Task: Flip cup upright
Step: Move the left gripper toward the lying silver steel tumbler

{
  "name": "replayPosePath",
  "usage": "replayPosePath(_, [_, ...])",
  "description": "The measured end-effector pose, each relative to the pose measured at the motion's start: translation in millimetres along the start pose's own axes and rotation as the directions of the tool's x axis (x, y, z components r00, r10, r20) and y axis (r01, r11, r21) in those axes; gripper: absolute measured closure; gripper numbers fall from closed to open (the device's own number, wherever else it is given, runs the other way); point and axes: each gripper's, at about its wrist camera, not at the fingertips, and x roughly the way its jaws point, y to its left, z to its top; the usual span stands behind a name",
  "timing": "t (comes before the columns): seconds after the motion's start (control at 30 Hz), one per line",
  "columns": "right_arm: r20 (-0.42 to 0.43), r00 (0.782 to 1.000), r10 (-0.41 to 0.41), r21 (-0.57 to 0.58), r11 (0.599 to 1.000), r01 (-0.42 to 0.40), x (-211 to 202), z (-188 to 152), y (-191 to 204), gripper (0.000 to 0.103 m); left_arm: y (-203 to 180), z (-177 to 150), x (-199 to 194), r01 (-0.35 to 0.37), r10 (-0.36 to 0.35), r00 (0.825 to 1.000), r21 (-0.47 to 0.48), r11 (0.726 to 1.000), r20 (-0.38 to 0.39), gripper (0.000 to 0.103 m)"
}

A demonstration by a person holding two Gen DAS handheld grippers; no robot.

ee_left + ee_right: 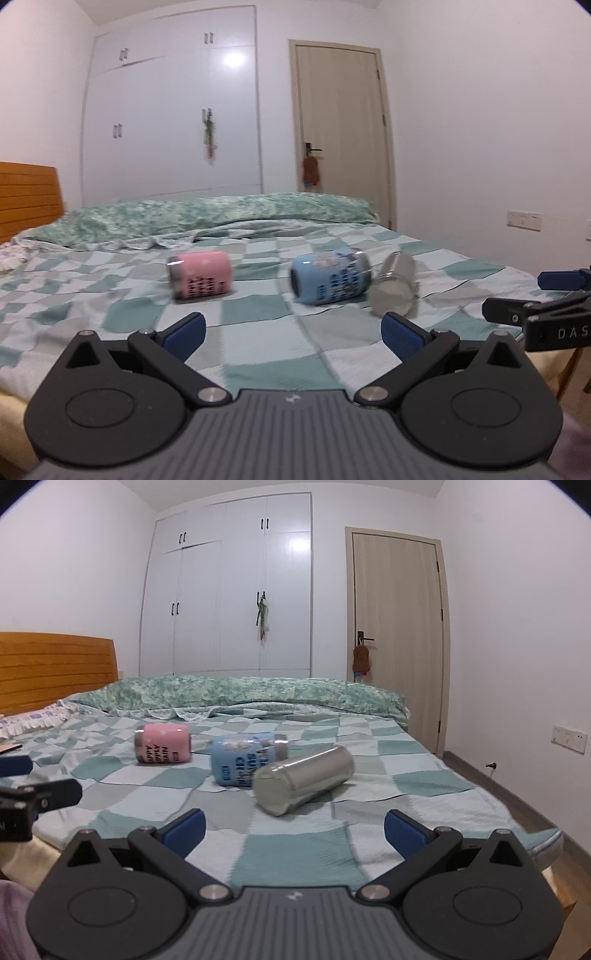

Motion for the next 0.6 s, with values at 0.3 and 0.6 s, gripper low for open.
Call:
replayPosePath(0.3, [-0.037, 0.999, -0.035, -0.054, 0.998, 0.033, 23.0, 17.4, -51.3, 0.0, -41.2, 36.2, 57.6, 0.104, -0.1, 0.991, 0.043, 0.994, -0.086, 0.0])
replayPosePath(0.6, [-0.111, 0.993, -0.034, -0.096, 0.995, 0.024, 57.1, 31.2, -100.5, 0.0, -81.9, 65.5, 126.5, 0.178, -0.154, 0.962, 0.088, 0.98, -0.227, 0.0])
